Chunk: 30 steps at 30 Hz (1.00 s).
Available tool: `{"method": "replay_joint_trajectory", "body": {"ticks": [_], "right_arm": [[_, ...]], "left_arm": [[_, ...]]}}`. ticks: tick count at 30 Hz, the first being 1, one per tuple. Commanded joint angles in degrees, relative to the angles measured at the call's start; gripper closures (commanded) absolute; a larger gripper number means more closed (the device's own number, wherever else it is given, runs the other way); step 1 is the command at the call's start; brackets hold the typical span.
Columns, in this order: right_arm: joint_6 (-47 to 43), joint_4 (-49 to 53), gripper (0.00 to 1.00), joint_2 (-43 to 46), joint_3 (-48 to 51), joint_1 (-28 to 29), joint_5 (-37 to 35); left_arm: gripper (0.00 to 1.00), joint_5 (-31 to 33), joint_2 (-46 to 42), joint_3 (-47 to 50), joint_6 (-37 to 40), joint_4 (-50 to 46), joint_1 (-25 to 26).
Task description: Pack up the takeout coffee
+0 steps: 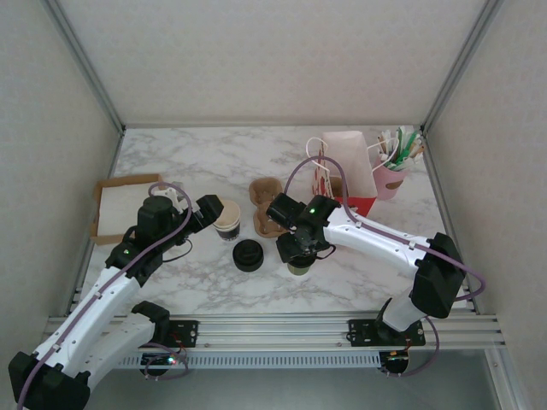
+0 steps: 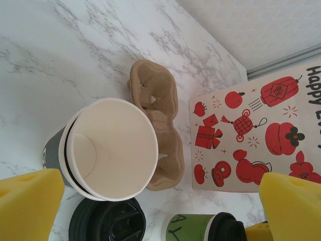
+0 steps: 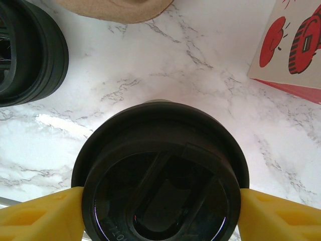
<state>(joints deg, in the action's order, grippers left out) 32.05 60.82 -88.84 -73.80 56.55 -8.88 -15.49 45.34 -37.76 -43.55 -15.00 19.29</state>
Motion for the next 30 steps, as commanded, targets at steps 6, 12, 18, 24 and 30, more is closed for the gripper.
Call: {"method": "replay_joint_trajectory", "body": {"ticks": [6,12,18,24,30], "right_arm": [[0.4,1.4,0.28,-1.6,0.8,0.7,0.3],[0.3,1.7,0.33,-1.0,0.6,0.9,0.4],[0.5,2.5,0.35,2.3,-0.6,1.7,0.3],[0.8,2.1,0.35,8.9,-0.2,2.2,1.6],[1.3,1.6,0.35,16.5,0.5,2.3,4.6]], "left_arm": [[0.00,-1.0,-1.1,-0.2,-0.5,1.0,-0.6],[0.00,-0.7,-1.6,-0.9,-0.3,0.3,-0.6],[0.00,0.4,-1.7,-2.8,0.5,-0.7,-0.6],[0.00,0.9,-2.8,-4.5,0.6,-2.0,-0.6],[0.00,0.7,-3.8,-6.7,0.5,-3.5,-0.6]]}}
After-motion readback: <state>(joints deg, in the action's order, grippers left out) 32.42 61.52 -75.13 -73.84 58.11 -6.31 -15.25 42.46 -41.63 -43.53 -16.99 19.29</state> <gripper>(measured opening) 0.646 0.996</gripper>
